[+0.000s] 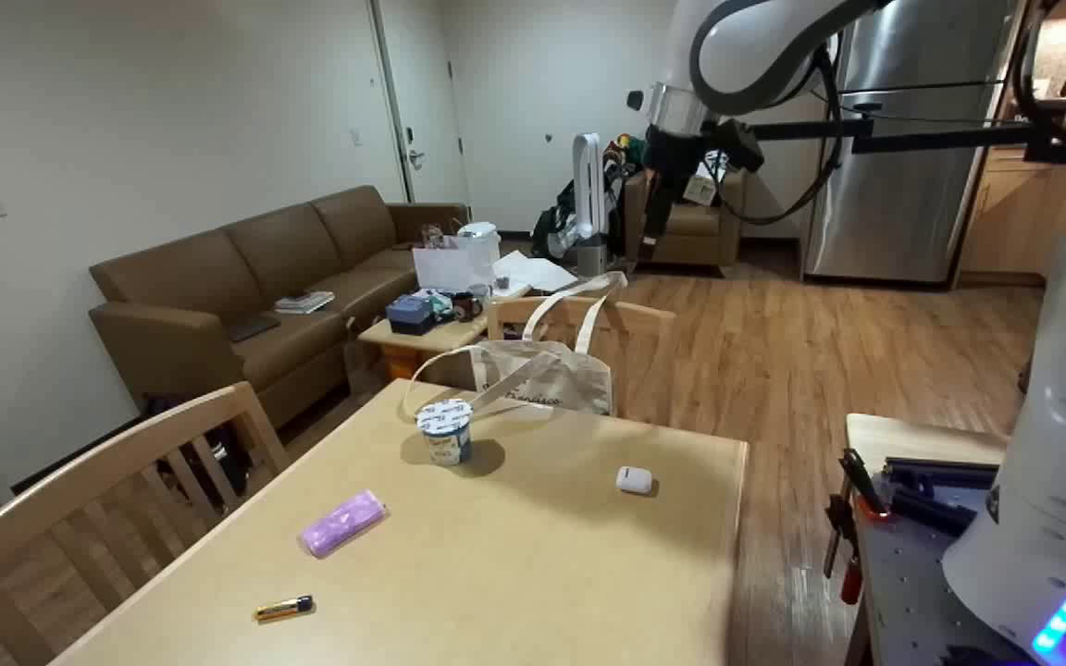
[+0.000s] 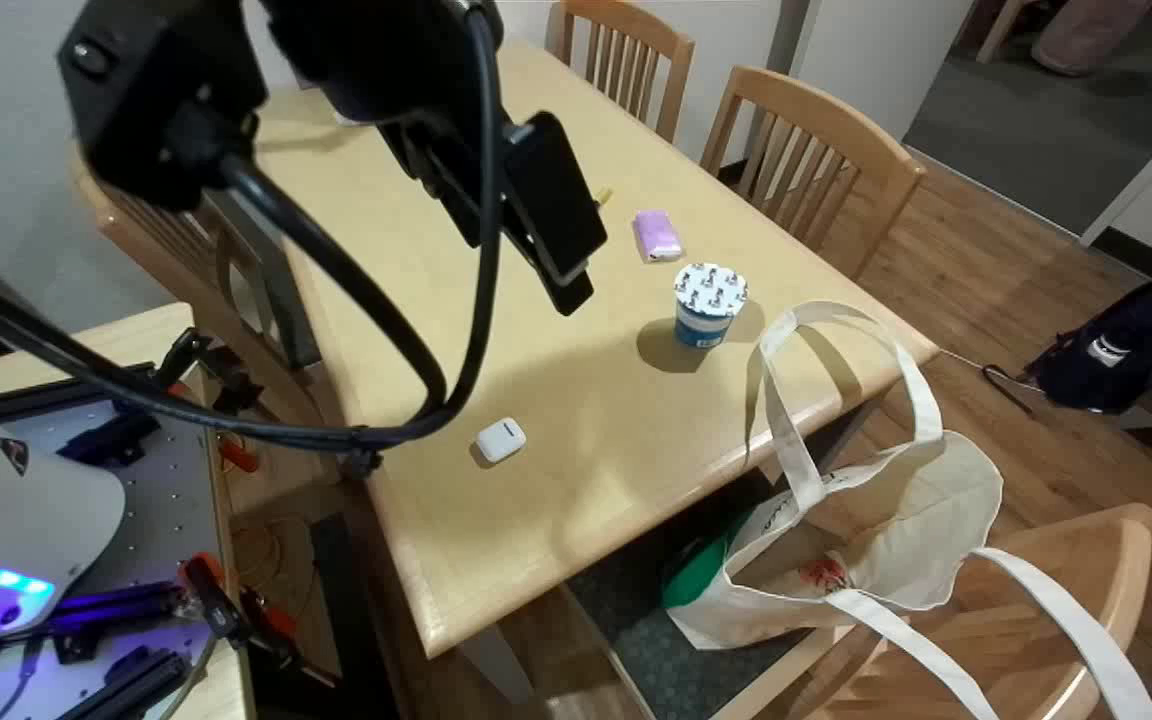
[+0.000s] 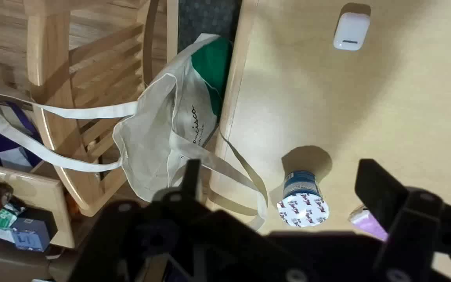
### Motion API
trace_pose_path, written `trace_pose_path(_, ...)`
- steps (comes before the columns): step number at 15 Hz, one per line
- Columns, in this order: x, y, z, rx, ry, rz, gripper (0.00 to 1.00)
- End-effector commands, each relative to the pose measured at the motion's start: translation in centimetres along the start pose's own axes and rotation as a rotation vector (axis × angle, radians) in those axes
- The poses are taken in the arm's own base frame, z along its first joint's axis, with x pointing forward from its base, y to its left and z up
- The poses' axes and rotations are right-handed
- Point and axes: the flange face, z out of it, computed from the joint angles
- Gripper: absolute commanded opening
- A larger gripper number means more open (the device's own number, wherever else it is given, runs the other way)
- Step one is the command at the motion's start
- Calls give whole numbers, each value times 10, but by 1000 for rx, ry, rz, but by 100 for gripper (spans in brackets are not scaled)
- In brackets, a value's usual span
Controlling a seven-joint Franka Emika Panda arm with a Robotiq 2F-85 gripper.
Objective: Place the white object on top of the yoghurt container
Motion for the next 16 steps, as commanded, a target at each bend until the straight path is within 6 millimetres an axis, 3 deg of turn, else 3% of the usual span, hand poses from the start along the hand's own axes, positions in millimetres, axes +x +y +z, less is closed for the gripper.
trace_pose_path(1,0,0,-1,0,-1,0,100)
trace_pose_path(7,23,-76,30,176,-79,-247,100)
trace_pose_path(9,32,-95,41,151,-109,-262,100)
trace_pose_path(13,50,-117,77,120,-169,-257,100)
trace_pose_path(16,64,-125,119,124,-230,-181,100)
